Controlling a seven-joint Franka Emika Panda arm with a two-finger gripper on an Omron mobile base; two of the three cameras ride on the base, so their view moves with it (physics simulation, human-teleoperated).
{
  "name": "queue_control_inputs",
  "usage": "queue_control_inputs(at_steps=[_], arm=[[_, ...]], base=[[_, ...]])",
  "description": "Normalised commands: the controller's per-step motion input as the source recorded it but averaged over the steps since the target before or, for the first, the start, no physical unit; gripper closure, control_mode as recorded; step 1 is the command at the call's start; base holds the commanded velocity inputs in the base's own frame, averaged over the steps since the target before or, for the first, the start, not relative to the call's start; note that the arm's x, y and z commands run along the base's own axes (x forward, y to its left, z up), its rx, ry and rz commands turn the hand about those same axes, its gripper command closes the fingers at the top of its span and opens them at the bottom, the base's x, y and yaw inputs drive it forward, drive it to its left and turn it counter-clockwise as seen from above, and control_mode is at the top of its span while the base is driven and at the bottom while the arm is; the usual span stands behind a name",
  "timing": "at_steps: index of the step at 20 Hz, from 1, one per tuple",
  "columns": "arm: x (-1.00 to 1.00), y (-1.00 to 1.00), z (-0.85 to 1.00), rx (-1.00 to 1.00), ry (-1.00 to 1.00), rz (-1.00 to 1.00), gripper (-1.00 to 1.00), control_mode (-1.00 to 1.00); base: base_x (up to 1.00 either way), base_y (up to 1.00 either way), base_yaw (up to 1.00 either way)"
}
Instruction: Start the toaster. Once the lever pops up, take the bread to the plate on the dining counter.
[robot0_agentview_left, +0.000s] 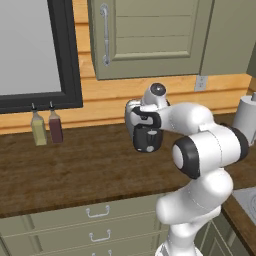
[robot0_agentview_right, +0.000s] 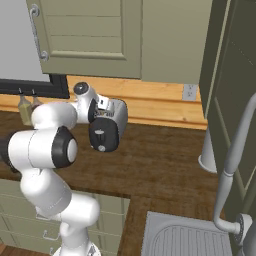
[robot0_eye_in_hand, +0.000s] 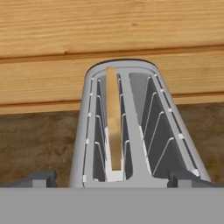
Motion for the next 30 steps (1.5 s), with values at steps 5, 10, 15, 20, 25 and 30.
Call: queue_control_inputs(at_steps=[5, 10, 15, 20, 25, 30], arm=[[0.19, 0.0, -0.1, 0.0, 0.01, 0.0, -1.0, -1.0], [0.19, 0.0, -0.08, 0.0, 0.0, 0.0, -1.0, -1.0], [0.19, 0.0, -0.06, 0.0, 0.01, 0.0, -1.0, -1.0], [0.16, 0.0, -0.07, 0.0, 0.01, 0.0, -1.0, -1.0], [0.16, 0.0, -0.08, 0.0, 0.02, 0.0, -1.0, -1.0], [0.12, 0.0, -0.1, 0.0, 0.03, 0.0, 1.0, -1.0]], base=[[0.0, 0.0, 0.0], [0.0, 0.0, 0.0], [0.0, 0.0, 0.0], [0.0, 0.0, 0.0], [0.0, 0.0, 0.0], [0.0, 0.0, 0.0]])
